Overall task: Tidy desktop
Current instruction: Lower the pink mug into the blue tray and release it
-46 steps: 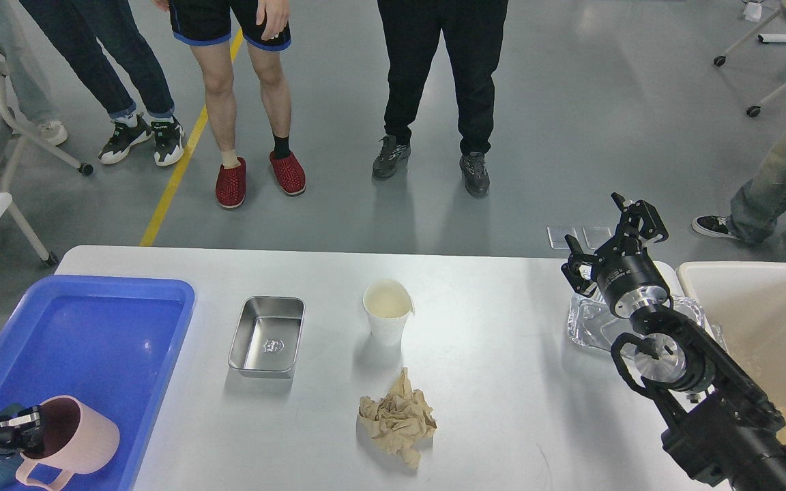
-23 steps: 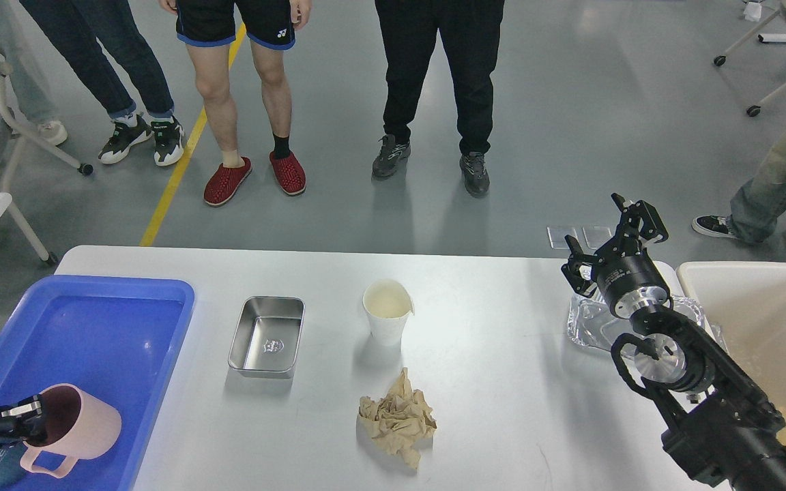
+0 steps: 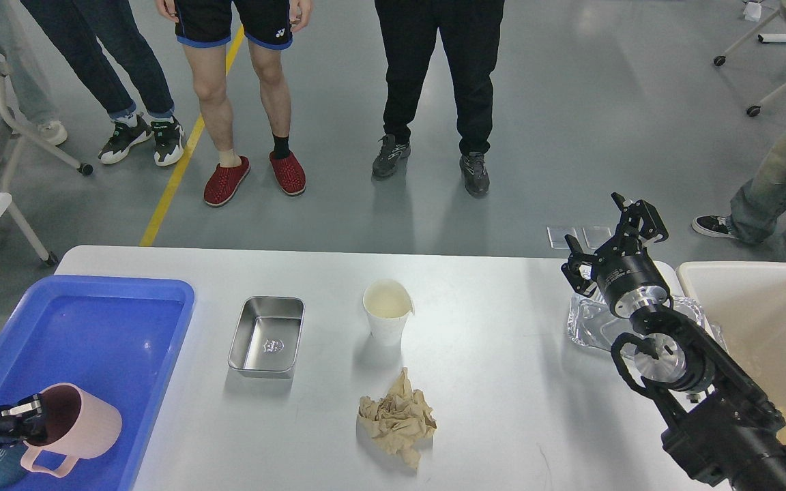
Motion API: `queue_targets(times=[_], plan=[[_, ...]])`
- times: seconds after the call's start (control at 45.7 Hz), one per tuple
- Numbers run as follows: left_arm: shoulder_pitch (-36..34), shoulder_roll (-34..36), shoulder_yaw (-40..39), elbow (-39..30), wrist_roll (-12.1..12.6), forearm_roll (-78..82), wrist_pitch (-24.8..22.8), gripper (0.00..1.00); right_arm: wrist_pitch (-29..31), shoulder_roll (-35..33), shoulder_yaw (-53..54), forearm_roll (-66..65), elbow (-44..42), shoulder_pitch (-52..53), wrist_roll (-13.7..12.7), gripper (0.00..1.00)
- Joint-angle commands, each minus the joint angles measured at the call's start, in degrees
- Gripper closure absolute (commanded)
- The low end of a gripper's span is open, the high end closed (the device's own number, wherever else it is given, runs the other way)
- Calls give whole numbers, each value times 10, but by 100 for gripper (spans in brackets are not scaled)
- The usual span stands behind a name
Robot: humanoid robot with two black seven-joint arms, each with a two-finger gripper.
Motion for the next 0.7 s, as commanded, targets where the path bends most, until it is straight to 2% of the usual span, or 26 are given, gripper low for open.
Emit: queue_targets(times=[0.0, 0.679], plan=[[0, 0, 0, 0, 0, 0, 0, 3, 0, 0, 0, 1, 0, 0, 0, 0], [-4, -2, -1, -2, 0, 0, 0, 3, 0, 0, 0, 1, 0, 0, 1, 0]])
